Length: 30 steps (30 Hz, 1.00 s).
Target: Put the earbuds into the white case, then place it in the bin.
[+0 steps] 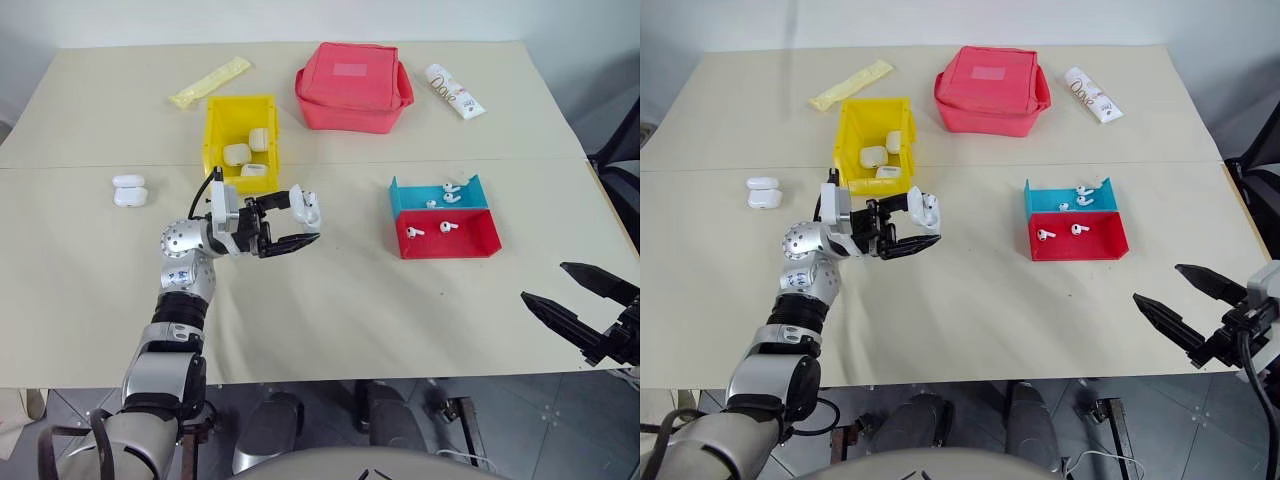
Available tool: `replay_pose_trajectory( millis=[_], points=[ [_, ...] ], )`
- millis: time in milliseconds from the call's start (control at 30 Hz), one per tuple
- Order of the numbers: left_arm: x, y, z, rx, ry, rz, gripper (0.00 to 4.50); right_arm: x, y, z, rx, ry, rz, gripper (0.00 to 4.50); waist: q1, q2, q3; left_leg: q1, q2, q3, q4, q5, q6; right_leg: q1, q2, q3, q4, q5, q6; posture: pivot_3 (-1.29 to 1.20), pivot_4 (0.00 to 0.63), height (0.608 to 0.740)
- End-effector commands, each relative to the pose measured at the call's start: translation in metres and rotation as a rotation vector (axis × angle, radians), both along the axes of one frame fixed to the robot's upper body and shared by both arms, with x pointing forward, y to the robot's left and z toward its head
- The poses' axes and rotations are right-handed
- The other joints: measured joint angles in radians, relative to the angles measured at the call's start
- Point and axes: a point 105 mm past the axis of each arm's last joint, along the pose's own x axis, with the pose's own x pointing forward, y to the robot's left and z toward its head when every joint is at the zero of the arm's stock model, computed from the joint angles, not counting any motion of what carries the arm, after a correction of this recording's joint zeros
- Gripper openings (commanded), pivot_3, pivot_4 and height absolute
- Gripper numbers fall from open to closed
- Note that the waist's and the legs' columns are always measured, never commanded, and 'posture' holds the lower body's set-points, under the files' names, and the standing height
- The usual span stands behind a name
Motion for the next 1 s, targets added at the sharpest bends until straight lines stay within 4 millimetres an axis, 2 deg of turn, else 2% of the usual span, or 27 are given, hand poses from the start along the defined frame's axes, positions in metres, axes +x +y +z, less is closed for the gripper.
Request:
replay_pose_trajectory(
  millis=[33,233,433,467,567,667,733,833,1000],
  points=[
    [0.001,-0.002,0.011,-0.01,-0.052,0.008,2.82,0.018,0.006,0.015,-0.072,-0.022,0.031,4.12,-0.005,0.0,0.0,0.0,0.0,0.001,0.0,0.0,0.0,0.0,0.0,0.001,0.0,0.0,0.0,0.0,0.15,0.74],
    [-0.01,-0.013,0.009,-0.026,-0.068,-0.024,2.82,0.063,0.004,0.032,-0.173,-0.029,0.043,4.12,-0.009,0.0,0.0,-0.001,0.0,0.0,0.0,0.0,0.001,0.0,0.0,0.0,-0.003,0.001,0.002,0.0,0.15,0.74],
    [-0.026,-0.02,0.003,-0.049,-0.063,-0.032,2.82,0.132,0.007,0.03,-0.302,0.134,0.066,4.12,-0.023,0.002,0.001,-0.001,0.002,0.004,0.0,0.0,0.001,-0.001,-0.002,0.001,-0.006,0.003,0.003,0.0,0.15,0.74],
    [-0.028,-0.021,0.003,-0.051,-0.062,-0.031,2.82,0.138,0.007,0.029,-0.322,0.158,0.063,4.12,-0.025,0.002,0.001,-0.002,0.002,0.004,0.0,0.0,0.001,-0.001,-0.001,0.002,-0.006,0.004,0.002,0.0,0.15,0.74],
    [-0.033,-0.021,0.002,-0.059,-0.06,-0.021,2.82,0.157,0.01,0.028,-0.377,0.176,0.084,3.56,-0.016,0.002,0.001,-0.004,0.003,0.003,-0.001,0.0,0.0,-0.003,-0.001,0.0,-0.005,0.004,0.002,0.0,0.15,0.74],
    [-0.037,-0.02,0.001,-0.067,-0.056,-0.002,2.82,0.176,0.016,0.026,-0.432,0.195,0.112,2.6,-0.021,0.002,0.002,-0.005,0.0,0.005,0.0,0.001,0.002,-0.004,-0.001,0.002,-0.004,0.005,0.003,0.0,0.15,0.74],
    [-0.04,-0.017,-0.001,-0.072,-0.051,0.022,2.82,0.192,0.024,0.022,-0.487,0.216,0.142,2.6,-0.026,0.003,0.001,-0.005,-0.001,0.006,0.0,0.001,0.003,-0.003,-0.001,0.002,-0.005,0.007,0.004,0.0,0.15,0.74],
    [-0.044,-0.015,-0.002,-0.074,-0.045,0.045,2.82,0.207,0.029,0.019,-0.518,0.234,0.157,2.6,-0.033,0.003,0.001,-0.004,0.0,0.005,0.0,0.001,0.002,-0.003,0.0,0.002,-0.005,0.007,0.004,0.0,0.15,0.74],
    [-0.049,-0.014,-0.003,-0.078,-0.036,0.064,2.82,0.22,0.032,0.012,-0.567,0.273,0.165,2.6,-0.037,0.003,0.001,-0.007,-0.001,0.004,0.0,0.001,0.003,-0.005,0.0,0.001,-0.005,0.007,0.004,0.0,0.15,0.74]
  ],
)
